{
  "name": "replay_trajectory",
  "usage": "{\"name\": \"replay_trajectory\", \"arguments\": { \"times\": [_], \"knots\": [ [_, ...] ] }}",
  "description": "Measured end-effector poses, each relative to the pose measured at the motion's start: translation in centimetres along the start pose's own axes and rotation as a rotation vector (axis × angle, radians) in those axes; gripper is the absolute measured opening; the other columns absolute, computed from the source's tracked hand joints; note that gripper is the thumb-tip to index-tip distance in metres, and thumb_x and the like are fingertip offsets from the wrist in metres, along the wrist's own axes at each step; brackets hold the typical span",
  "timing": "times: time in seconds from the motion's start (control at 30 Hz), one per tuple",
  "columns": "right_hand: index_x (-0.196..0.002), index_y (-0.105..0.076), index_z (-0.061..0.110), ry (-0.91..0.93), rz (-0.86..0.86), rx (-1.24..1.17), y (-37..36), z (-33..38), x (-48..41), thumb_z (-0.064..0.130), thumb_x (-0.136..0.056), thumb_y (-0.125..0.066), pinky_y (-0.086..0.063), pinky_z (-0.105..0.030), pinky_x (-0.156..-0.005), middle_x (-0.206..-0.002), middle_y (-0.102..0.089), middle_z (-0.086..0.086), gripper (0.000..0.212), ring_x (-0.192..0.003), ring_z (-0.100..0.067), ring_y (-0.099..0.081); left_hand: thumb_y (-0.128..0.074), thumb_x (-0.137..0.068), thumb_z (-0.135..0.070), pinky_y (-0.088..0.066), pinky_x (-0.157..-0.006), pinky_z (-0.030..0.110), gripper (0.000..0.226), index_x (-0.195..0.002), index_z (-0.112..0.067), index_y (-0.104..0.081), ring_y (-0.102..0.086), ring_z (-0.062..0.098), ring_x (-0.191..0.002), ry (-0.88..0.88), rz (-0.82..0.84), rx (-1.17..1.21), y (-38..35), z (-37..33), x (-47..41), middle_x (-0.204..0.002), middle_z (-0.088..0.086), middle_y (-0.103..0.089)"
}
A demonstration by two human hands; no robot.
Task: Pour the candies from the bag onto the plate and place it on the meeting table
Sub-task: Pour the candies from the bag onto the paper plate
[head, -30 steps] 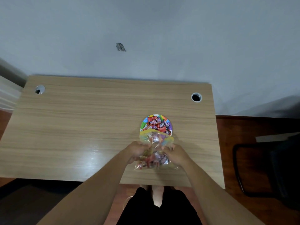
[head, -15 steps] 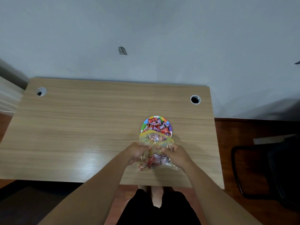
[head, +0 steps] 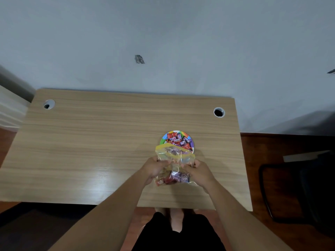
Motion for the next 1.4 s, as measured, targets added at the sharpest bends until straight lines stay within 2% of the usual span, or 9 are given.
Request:
{"name": "replay_trajectory", "arguments": {
  "times": [0.2, 0.43, 0.6, 0.73, 0.83, 1.0, 1.13, 1.27, 1.4],
  "knots": [
    [-0.109, -0.075, -0.007, 0.014, -0.008, -0.010, -0.3, 0.1, -0.1, 0.032, -0.093, -0.084, -0.054, -0.036, -0.078, -0.111, -0.081, -0.026, 0.043, -0.089, -0.031, -0.078, -0.085, -0.092, -0.021, -0.060, -0.108, 0.052, 0.039, -0.126, -0.003, -0.075, -0.078, 0.031, -0.111, 0.000, -0.049, 0.045, 0.1, 0.1, -0.5, -0.115, 0.012, -0.084],
    [-0.102, -0.068, -0.009, 0.015, 0.016, -0.008, -0.7, 0.3, -0.2, 0.027, -0.097, -0.078, -0.045, -0.034, -0.073, -0.087, -0.072, -0.017, 0.037, -0.077, -0.022, -0.062, -0.082, -0.095, -0.013, -0.066, -0.090, 0.044, 0.042, -0.132, 0.000, -0.070, -0.081, 0.029, -0.101, 0.005, -0.020, 0.122, 0.3, -0.3, 0.1, -0.117, 0.016, -0.083],
    [-0.084, -0.065, 0.010, 0.007, 0.005, 0.015, -0.4, 0.1, -0.1, 0.030, -0.097, -0.077, -0.040, -0.026, -0.057, -0.071, -0.058, 0.000, 0.028, -0.057, -0.009, -0.052, -0.078, -0.098, -0.016, -0.065, -0.089, 0.040, 0.045, -0.140, -0.012, -0.064, -0.080, 0.024, -0.102, -0.027, 0.023, 0.115, 0.7, -0.8, 1.2, -0.124, 0.011, -0.082],
    [-0.083, -0.072, 0.019, -0.016, -0.015, -0.026, 0.4, 0.9, 0.8, 0.058, -0.097, -0.070, -0.046, -0.029, -0.064, -0.074, -0.072, 0.011, 0.041, -0.065, -0.008, -0.063, -0.055, -0.107, -0.057, -0.068, -0.086, 0.043, 0.043, -0.135, -0.028, -0.070, -0.080, 0.027, -0.109, -0.132, 0.068, 0.075, 1.0, -2.3, 3.0, -0.125, 0.002, -0.081],
    [-0.099, -0.085, 0.024, -0.009, -0.020, -0.077, 1.1, 2.3, 1.3, 0.075, -0.092, -0.063, -0.053, -0.030, -0.073, -0.082, -0.082, 0.014, 0.056, -0.075, -0.002, -0.071, -0.046, -0.110, -0.056, -0.062, -0.100, 0.058, 0.046, -0.129, -0.024, -0.073, -0.078, 0.034, -0.119, -0.239, 0.003, 0.100, 1.8, -4.2, 4.1, -0.128, 0.002, -0.082],
    [-0.070, -0.078, 0.019, 0.097, -0.051, -0.152, 2.8, 5.3, 1.9, 0.070, -0.084, -0.078, -0.044, -0.037, -0.071, -0.069, -0.061, 0.000, 0.052, -0.069, -0.019, -0.051, -0.053, -0.112, -0.038, -0.058, -0.056, 0.020, 0.034, -0.104, -0.018, -0.078, -0.078, 0.015, -0.081, -0.430, -0.072, 0.117, 3.4, -7.9, 5.7, -0.092, 0.001, -0.083],
    [-0.080, -0.072, 0.008, 0.196, -0.051, -0.182, 4.0, 7.8, 2.3, 0.051, -0.084, -0.087, -0.043, -0.039, -0.077, -0.079, -0.065, -0.008, 0.045, -0.081, -0.018, -0.055, -0.048, -0.116, -0.019, -0.055, -0.057, 0.014, 0.031, -0.118, 0.000, -0.071, -0.063, 0.001, -0.060, -0.564, -0.086, 0.082, 4.5, -10.7, 7.4, -0.066, -0.011, -0.068],
    [-0.100, -0.076, 0.003, 0.249, 0.036, -0.199, 4.4, 11.0, 3.5, 0.052, -0.086, -0.088, -0.051, -0.045, -0.083, -0.090, -0.073, -0.013, 0.052, -0.084, -0.024, -0.060, -0.045, -0.116, -0.015, -0.060, -0.059, 0.019, 0.023, -0.129, -0.003, -0.060, -0.068, 0.024, -0.073, -0.663, -0.040, 0.043, 5.3, -13.5, 9.7, -0.087, 0.017, -0.070],
    [-0.106, -0.085, 0.030, 0.334, 0.049, -0.139, 4.7, 13.7, 4.6, 0.054, -0.092, -0.080, -0.059, -0.041, -0.088, -0.110, -0.086, -0.004, 0.028, -0.090, -0.011, -0.074, -0.044, -0.116, -0.015, -0.057, -0.069, 0.026, 0.020, -0.122, -0.004, -0.059, -0.075, 0.018, -0.078, -0.695, 0.036, -0.030, 6.3, -14.9, 11.2, -0.112, 0.029, -0.075]
  ]
}}
Point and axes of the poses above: each hand's wrist, its own x-axis away from the middle knuckle, its own y-axis out of the back of the hand, z = x × y, the point moved 5 cm from there along -x, towards the middle knuckle
